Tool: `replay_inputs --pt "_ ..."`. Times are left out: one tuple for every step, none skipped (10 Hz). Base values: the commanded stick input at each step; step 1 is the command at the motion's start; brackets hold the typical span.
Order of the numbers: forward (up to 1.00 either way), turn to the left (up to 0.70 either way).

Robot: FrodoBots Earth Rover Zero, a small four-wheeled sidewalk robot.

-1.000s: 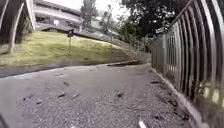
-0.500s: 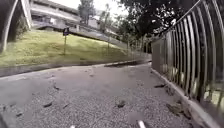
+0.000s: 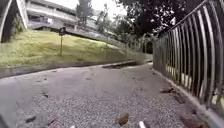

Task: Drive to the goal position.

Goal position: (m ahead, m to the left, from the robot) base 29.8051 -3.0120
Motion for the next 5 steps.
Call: replay_inputs --pt "0.7 0.0" --pt "0.7 0.0" --pt "0.85 0.0" --pt "0.85 0.0" --pt "0.85 0.0"
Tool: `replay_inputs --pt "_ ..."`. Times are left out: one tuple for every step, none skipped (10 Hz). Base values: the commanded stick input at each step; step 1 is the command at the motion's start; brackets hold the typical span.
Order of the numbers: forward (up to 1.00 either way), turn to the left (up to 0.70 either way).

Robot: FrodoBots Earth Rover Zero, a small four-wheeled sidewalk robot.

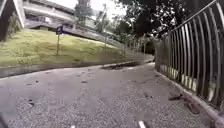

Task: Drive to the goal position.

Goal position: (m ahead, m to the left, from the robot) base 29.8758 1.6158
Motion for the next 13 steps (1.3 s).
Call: replay_inputs --pt "0.98 -0.33" --pt "1.0 -0.39" --pt "1.0 -0.39" --pt "1.0 -0.4" --pt "1.0 -0.4" --pt "1.0 -0.39" --pt "1.0 0.0" --pt "1.0 0.0" --pt "1.0 0.0" --pt "1.0 0.0" --pt "1.0 0.0" --pt "1.0 0.0" --pt "1.0 0.0"
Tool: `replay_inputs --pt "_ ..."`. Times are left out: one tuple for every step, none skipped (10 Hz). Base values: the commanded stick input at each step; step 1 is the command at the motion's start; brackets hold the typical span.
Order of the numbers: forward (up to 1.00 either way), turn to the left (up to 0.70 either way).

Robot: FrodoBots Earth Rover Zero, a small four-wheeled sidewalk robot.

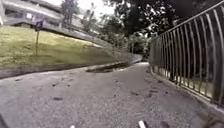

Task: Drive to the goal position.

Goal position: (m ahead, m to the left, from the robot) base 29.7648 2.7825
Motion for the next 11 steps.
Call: replay_inputs --pt "1.0 -0.04" --pt "1.0 -0.12" --pt "1.0 -0.14" --pt "1.0 -0.33" --pt "1.0 -0.39" --pt "1.0 -0.39" --pt "1.0 -0.39" --pt "1.0 -0.39" --pt "1.0 -0.39" --pt "1.0 -0.39" --pt "1.0 -0.39"
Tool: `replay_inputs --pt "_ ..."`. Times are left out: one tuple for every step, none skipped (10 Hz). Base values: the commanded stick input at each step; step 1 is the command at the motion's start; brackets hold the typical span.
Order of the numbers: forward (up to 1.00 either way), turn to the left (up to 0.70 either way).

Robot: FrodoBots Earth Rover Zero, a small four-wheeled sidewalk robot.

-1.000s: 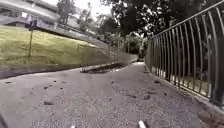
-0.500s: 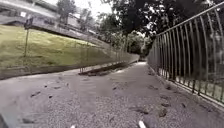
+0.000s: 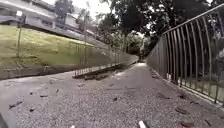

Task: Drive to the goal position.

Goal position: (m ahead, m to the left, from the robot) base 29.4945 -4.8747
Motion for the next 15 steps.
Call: replay_inputs --pt "1.0 -0.11" --pt "1.0 0.0" --pt "1.0 0.0" --pt "1.0 0.0" --pt "1.0 0.0" --pt "1.0 0.0" --pt "1.0 0.0" --pt "1.0 0.0" --pt "1.0 0.0" --pt "1.0 0.0" --pt "1.0 0.0" --pt "1.0 0.0" --pt "1.0 -0.04" --pt "1.0 -0.25" --pt "1.0 -0.35"
